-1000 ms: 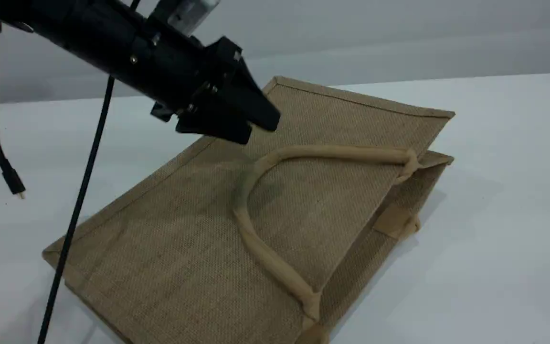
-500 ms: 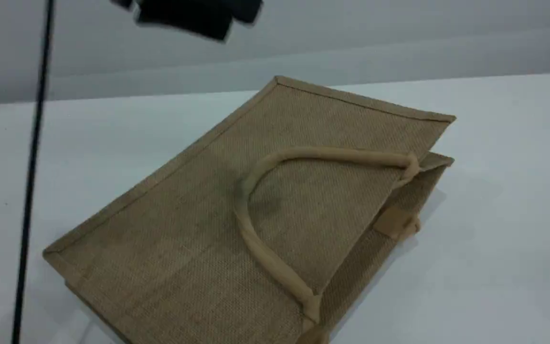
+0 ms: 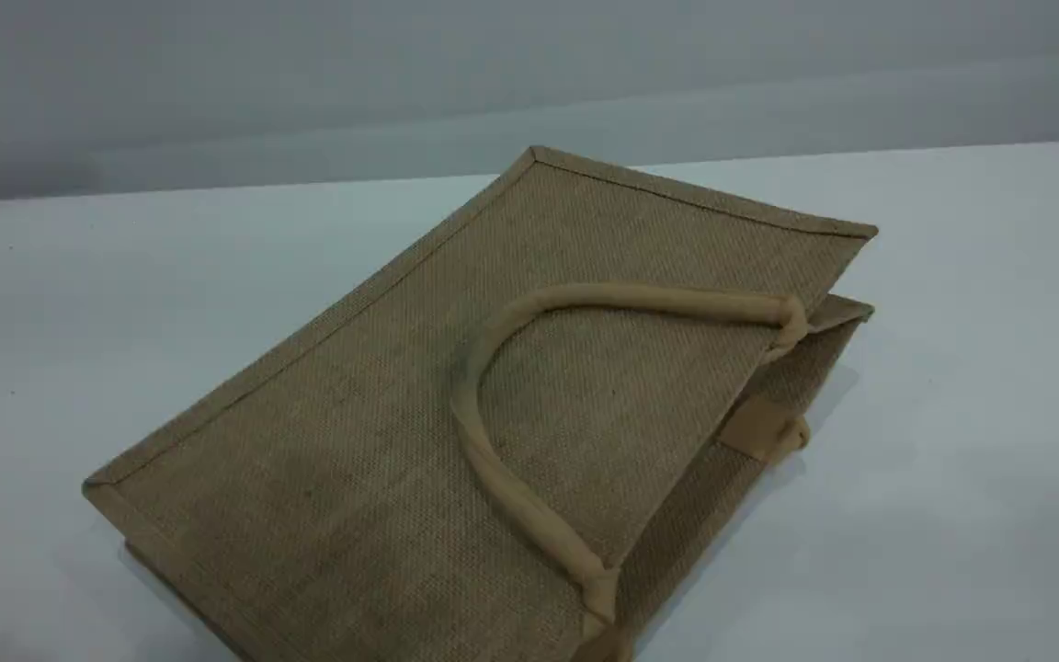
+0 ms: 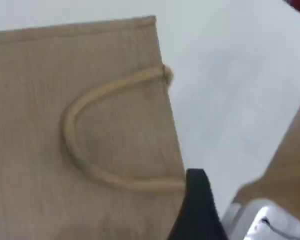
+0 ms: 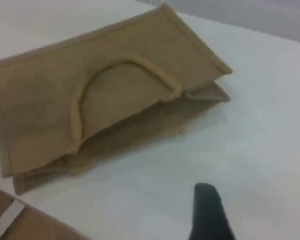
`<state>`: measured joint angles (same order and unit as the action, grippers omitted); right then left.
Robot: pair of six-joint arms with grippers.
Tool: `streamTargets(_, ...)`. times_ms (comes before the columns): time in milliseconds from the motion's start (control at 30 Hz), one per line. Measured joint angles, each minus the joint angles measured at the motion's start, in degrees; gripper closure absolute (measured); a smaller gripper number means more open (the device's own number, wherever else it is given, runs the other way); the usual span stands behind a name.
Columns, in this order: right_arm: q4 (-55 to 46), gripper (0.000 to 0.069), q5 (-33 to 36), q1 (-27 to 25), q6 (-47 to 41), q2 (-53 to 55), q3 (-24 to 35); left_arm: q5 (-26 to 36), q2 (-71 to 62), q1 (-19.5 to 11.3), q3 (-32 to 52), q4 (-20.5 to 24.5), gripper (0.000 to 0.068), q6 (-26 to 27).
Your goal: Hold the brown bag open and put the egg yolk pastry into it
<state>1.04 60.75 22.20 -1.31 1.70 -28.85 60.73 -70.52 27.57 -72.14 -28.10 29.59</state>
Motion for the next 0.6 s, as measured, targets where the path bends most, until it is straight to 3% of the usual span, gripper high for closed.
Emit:
streamTargets(167,0.11,0.0316,0.11,0.0,0.0,0.0,-0.04,5.36,6.73,6.49,2.0,12.31,0.0241,-11.73)
streamTargets(267,0.24,0.0316,0.18,0.0,0.0,0.0,-0.04,8.53,10.51,8.96,6.28,16.92,0.0258,-17.9)
streamTargets(367,0.29,0.0316,0.2,0.0,0.0,0.05,-0.04,9.4,14.84,9.26,12.19,17.64,0.0262,-21.03)
streamTargets(600,0.28,0.0316,0.31,0.0,0.04,0.05,-0.04,9.01,30.19,9.26,27.79,17.88,0.0262,-21.18)
